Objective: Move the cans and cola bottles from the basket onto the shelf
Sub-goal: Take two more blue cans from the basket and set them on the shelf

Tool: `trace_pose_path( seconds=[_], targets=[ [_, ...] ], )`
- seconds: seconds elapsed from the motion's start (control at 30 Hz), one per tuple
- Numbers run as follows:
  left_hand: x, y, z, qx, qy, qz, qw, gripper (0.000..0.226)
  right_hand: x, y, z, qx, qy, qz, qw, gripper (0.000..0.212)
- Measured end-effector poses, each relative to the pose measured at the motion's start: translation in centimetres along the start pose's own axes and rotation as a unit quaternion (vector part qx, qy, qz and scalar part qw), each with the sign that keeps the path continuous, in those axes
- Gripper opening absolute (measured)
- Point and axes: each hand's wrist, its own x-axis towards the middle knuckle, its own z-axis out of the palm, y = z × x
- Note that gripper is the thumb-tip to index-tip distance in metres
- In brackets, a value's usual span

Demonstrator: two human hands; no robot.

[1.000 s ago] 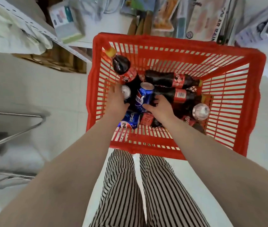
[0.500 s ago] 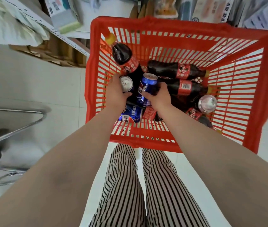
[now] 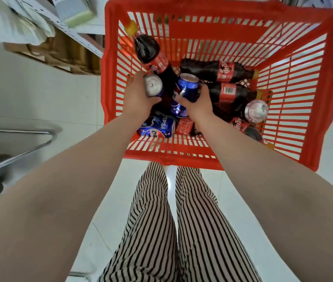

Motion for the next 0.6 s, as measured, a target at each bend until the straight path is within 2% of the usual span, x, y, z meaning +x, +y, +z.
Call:
trace_pose_path(
  seconds=[0.13, 0.2, 0.27, 0.4, 0.6],
  targets=[
    [-2.4, 2.5, -3.4, -0.060, 0.038, 0.028, 0.997, 0.063, -3.2, -2.0, -4.4, 0.069, -0.012, 0.004, 0.998, 0.063],
    [-3.9, 4.4, -5.6, -0.088, 0.029, 0.022, 0.995, 0.061, -5.8, -3.4, -6.9, 0.093, -0.019, 0.016, 0.995, 0.074],
    [-5.4, 6.6, -7.8, -0.124, 0.003, 0.002, 0.992, 0.057, -8.7, -4.6, -9.2, 0.125, -0.022, 0.029, 0.991, 0.076],
    [-8.1, 10.7, -11.2, -0.255, -0.094, -0.058, 0.961, 0.044, -14.9, -7.7, -11.7, 0.173, -0.034, 0.032, 0.984, 0.048],
    [-12.3, 14.6, -14.9, -0.282, -0.180, -0.022, 0.942, 0.049, -23.9, -10.3, -13.1, 0.264, -0.029, -0.008, 0.964, 0.049]
  ],
)
